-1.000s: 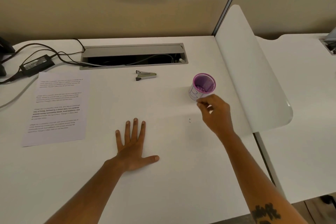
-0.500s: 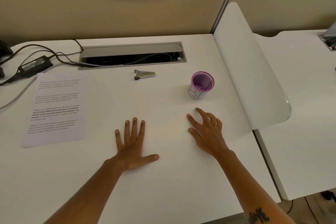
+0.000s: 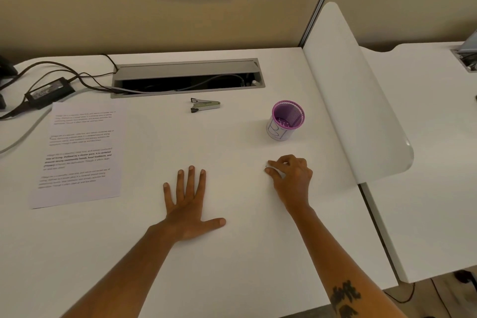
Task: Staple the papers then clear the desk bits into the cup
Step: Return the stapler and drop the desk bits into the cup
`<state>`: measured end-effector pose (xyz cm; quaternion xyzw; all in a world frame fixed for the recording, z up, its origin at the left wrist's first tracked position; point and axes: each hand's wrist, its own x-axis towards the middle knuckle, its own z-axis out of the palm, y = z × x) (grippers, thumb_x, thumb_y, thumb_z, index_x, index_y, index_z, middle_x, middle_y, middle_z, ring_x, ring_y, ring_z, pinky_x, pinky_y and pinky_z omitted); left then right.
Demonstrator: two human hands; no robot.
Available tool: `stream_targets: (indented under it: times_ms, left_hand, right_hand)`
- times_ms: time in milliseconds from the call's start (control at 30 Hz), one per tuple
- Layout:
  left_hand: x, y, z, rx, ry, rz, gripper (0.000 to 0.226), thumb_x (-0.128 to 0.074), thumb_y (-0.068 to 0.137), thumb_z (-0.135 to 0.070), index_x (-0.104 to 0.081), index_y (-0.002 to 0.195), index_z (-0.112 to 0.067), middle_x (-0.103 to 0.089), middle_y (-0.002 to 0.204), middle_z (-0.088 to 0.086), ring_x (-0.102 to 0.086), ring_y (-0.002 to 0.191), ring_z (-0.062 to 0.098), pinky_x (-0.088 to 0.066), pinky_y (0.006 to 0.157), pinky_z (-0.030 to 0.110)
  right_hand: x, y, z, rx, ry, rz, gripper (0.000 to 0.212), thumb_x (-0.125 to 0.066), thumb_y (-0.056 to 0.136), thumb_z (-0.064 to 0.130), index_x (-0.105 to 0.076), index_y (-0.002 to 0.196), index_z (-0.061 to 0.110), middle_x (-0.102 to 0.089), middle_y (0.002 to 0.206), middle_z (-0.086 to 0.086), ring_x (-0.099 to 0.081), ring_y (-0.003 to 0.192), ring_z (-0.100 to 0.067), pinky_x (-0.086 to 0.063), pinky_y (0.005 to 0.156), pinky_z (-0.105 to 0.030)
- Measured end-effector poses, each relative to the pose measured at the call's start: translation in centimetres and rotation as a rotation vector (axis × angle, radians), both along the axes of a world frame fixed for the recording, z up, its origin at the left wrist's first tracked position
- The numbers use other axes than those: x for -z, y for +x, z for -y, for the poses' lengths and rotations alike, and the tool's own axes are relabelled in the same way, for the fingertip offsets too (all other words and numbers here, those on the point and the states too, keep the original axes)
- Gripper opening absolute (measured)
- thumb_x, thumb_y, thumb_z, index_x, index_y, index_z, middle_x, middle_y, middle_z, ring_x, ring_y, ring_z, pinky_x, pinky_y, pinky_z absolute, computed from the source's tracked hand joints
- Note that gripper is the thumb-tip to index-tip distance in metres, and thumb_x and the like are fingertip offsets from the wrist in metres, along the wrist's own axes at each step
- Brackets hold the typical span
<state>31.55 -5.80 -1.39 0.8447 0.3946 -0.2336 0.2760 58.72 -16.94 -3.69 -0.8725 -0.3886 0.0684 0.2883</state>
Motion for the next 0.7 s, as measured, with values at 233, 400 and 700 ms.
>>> stream_targets:
  times_ms: [233,400,700]
  left_hand:
    - [0.0,-0.1,0.0,-0.004,0.002,0.018,0.139,-0.046,0.069,-0.099,0.046,0.148,-0.03,0.06,0.152,0.0,0.054,0.142,0.027,0.025,0.119,0.065]
    - [0.0,-0.1,-0.1,-0.006,0.004,0.014,0.139,-0.045,0.07,-0.098,0.047,0.148,-0.03,0.061,0.151,0.0,0.054,0.141,0.028,0.026,0.119,0.065]
    - [-0.1,0.0,-0.1,-0.004,-0.001,0.021,0.139,-0.046,0.07,-0.098,0.046,0.149,-0.03,0.06,0.152,0.0,0.054,0.141,0.028,0.027,0.118,0.065]
  right_hand:
    - [0.0,0.2,0.2,-0.022,0.084,-0.022,0.017,-0.087,0.081,0.02,-0.085,0.098,0.022,-0.077,0.098,0.006,-0.061,0.095,-0.013,-0.054,0.084,-0.039]
    - [-0.3,0.1,-0.3,-0.066,0.066,-0.016,0.018,-0.087,0.081,0.025,-0.085,0.098,0.022,-0.077,0.099,0.006,-0.062,0.097,-0.015,-0.053,0.084,-0.034]
    - [-0.9,0.6,-0.8,-0.149,0.015,0.086,0.009,-0.085,0.083,0.025,-0.085,0.091,0.021,-0.077,0.09,0.005,-0.061,0.087,-0.019,-0.054,0.07,-0.037]
